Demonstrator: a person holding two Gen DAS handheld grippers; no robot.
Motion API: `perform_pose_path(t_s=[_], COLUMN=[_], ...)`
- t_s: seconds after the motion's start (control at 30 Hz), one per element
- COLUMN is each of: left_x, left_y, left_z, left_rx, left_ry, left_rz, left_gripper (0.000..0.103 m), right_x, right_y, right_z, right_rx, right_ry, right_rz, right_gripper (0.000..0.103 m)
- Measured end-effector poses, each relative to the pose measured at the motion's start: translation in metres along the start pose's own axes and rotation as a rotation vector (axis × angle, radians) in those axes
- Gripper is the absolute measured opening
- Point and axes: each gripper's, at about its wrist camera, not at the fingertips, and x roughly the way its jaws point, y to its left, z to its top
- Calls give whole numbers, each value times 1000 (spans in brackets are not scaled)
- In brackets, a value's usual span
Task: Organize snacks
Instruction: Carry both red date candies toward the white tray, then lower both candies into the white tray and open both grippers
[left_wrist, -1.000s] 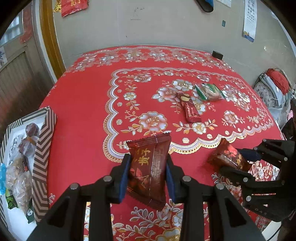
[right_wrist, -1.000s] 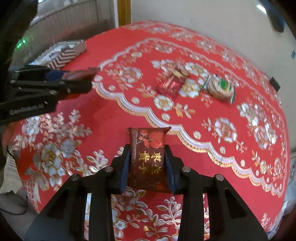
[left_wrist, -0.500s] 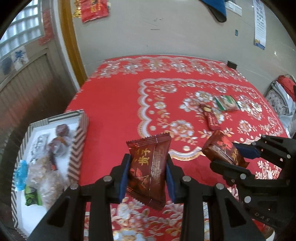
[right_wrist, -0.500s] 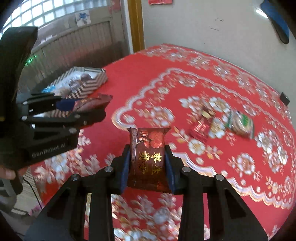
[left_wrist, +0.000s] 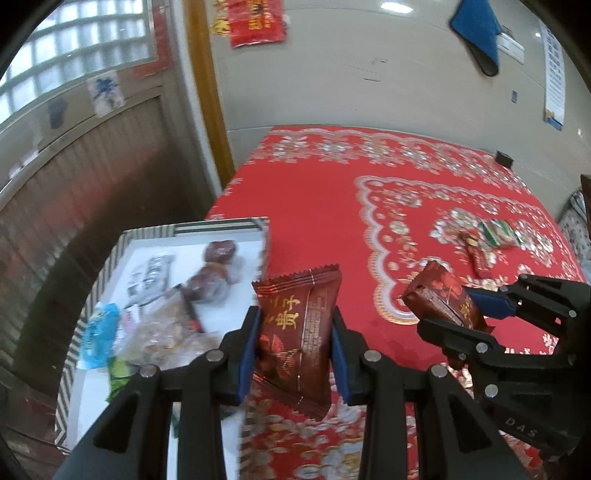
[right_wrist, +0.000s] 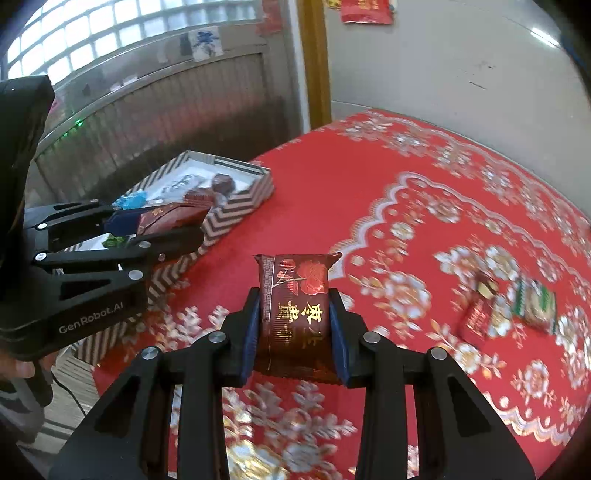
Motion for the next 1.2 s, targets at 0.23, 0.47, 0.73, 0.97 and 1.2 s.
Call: perform_pose_path(t_s=[0.23,0.47,0.73,0.97,1.2], left_x=[-1,2,7,9,9], left_y=[38,76,109,128,148], left_z=[-4,-11,-21,-26,-32], left_rx=[-54,-113,-166,-195,-235], left_ry=[-1,11,25,33,37], left_rz=[49,94,130,151,174], left_gripper=[37,37,37,37,37], right_x=[10,24,42,56,70], right_y=[23,51,79,90,102], right_z=[15,32,47,52,60], right_rx=[-44,-101,-157,-174,-185], right_ry=[-2,6,19,32,43], right_rz=[28,56,85,100,114], right_gripper=[33,33,33,33,33])
